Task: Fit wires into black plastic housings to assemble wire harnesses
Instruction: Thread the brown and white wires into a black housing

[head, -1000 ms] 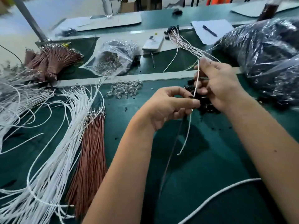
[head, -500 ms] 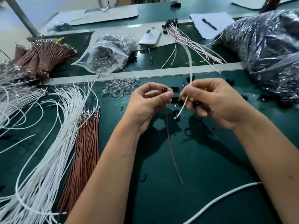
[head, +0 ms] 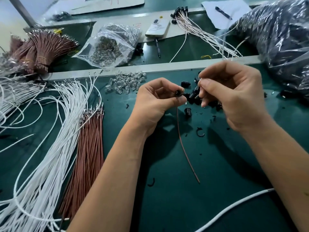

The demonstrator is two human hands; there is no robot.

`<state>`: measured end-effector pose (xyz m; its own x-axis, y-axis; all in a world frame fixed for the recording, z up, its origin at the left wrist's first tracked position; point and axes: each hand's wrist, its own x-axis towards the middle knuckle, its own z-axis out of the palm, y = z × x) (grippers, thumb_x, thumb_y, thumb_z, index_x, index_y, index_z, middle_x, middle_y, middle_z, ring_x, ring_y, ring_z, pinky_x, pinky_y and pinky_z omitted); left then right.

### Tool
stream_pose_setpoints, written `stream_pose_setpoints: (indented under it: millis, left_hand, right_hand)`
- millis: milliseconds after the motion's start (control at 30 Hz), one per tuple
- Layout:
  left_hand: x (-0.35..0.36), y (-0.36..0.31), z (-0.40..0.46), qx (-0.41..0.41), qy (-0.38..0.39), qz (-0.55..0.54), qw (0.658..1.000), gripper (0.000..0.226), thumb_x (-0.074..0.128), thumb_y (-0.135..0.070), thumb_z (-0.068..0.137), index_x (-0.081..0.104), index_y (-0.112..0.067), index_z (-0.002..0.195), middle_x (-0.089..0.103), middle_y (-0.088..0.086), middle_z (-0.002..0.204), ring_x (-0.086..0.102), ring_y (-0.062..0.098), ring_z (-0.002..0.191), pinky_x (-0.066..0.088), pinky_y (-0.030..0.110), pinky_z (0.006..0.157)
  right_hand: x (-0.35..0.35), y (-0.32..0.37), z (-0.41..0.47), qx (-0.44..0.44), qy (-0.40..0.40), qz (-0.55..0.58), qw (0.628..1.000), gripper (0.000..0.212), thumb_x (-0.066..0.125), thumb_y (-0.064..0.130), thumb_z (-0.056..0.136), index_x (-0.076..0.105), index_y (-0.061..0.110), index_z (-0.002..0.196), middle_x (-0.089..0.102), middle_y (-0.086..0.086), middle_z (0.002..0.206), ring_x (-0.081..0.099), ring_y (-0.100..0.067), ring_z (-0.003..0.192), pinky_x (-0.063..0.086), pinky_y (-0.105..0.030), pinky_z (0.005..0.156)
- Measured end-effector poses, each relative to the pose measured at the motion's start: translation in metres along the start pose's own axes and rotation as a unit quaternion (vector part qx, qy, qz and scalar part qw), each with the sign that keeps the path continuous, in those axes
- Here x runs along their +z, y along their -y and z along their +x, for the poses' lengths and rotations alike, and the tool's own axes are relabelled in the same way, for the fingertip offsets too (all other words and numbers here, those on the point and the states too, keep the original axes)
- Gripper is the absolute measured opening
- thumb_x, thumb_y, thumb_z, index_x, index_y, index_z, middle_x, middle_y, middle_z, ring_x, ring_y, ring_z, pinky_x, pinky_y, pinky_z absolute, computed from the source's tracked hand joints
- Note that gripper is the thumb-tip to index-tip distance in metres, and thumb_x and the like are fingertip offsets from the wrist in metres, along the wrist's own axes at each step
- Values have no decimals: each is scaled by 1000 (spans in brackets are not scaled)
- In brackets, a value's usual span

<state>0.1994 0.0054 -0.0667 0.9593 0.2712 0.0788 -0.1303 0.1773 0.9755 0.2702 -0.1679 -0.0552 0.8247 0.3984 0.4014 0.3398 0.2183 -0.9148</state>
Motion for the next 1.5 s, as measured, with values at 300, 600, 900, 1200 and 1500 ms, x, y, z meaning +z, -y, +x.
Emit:
stream_pose_setpoints:
  millis: [300, 600, 900, 1200, 1500]
  left_hand:
    - [1, 1, 2, -21, -19, 9, 1000, 35, 81, 14, 69, 71, -20, 68, 74, 9, 87, 68, 20, 79, 55, 28, 79]
    - [1, -1, 1, -37, -7, -13, 999, 28, 82, 7, 68, 72, -18, 72, 75, 13, 97, 69, 26, 84, 56, 36, 86]
    - [-1, -2, 1, -43, -27, -24, 998, 25, 78, 11, 74, 69, -13, 76, 74, 12, 91, 69, 20, 78, 55, 23, 71]
    - [-2, -1, 2, -42, -29, 14, 999, 26, 80, 11, 72, 70, -13, 77, 74, 11, 90, 66, 22, 82, 54, 33, 85]
    - [0, 1, 2, -18, -23, 49, 998, 39, 80, 18, 68, 71, -20, 67, 74, 7, 83, 66, 17, 73, 55, 28, 75]
  right_hand:
    - [-9, 10, 9, 396, -25, 192, 898, 79, 35, 68, 101, 75, 8, 69, 63, -6, 64, 54, -13, 47, 36, -17, 34]
    - [-1, 10, 6, 390, -83, 127, 908, 31, 64, 29, 100, 66, 9, 77, 56, 2, 59, 49, -5, 43, 33, -12, 34]
    - [10, 13, -6, 173, 6, -543, 822, 79, 61, 72, 86, 42, 7, 46, 37, 3, 28, 41, -14, 33, 26, -26, 41]
    - [0, 5, 1, 209, 9, -79, 975, 27, 74, 18, 95, 68, 5, 72, 63, -2, 55, 51, -10, 40, 31, -17, 33]
    - [7, 9, -3, 33, -21, 22, 999, 14, 70, 9, 98, 69, 8, 84, 73, -8, 72, 70, -23, 56, 52, -24, 45]
